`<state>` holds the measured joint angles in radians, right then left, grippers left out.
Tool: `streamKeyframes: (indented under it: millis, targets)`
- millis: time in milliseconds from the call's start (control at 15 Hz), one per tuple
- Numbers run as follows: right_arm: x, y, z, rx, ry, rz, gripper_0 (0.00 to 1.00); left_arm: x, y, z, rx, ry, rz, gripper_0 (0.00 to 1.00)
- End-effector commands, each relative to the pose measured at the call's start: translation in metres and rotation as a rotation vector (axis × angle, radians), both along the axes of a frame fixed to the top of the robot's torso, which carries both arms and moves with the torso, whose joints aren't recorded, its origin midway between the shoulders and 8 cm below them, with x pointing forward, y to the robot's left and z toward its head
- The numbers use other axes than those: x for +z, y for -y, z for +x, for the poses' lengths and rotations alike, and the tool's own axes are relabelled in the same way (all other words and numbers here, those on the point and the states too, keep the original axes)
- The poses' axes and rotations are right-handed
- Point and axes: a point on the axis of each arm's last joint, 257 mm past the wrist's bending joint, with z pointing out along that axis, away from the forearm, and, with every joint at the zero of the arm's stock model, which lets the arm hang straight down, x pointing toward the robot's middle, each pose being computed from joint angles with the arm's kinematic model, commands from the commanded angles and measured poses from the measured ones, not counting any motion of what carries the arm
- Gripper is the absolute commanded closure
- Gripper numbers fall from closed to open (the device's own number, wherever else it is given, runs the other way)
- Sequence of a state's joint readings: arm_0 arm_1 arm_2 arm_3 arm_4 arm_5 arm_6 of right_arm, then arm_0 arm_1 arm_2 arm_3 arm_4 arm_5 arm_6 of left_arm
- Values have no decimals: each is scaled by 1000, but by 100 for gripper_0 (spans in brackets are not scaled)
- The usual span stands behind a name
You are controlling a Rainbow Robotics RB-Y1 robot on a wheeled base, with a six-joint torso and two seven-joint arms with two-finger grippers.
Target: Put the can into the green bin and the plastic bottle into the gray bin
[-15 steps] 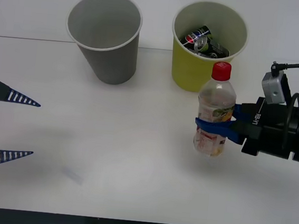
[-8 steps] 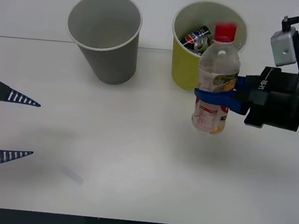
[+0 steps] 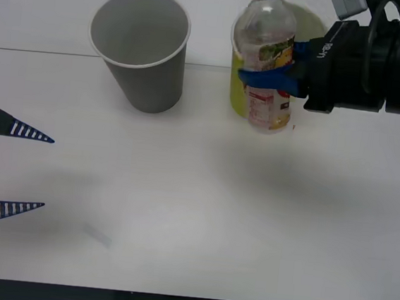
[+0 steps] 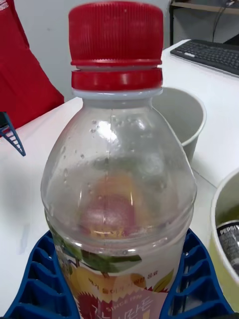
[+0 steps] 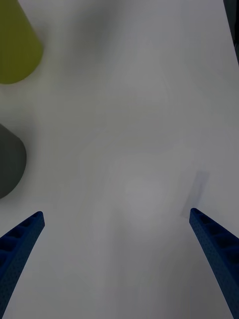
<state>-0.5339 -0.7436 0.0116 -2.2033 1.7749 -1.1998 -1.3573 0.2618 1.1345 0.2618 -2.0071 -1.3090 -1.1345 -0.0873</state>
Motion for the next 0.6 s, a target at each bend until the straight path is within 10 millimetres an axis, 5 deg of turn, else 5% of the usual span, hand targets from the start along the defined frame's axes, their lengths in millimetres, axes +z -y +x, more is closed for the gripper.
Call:
streamKeyframes:
  millis: [67, 600]
  targets:
    - [12, -20, 16, 26, 14, -29, 100, 0, 0, 0, 0, 0, 0, 0]
    - [34, -82, 74, 40, -9, -100, 100, 0, 0, 0, 0, 0, 0, 0]
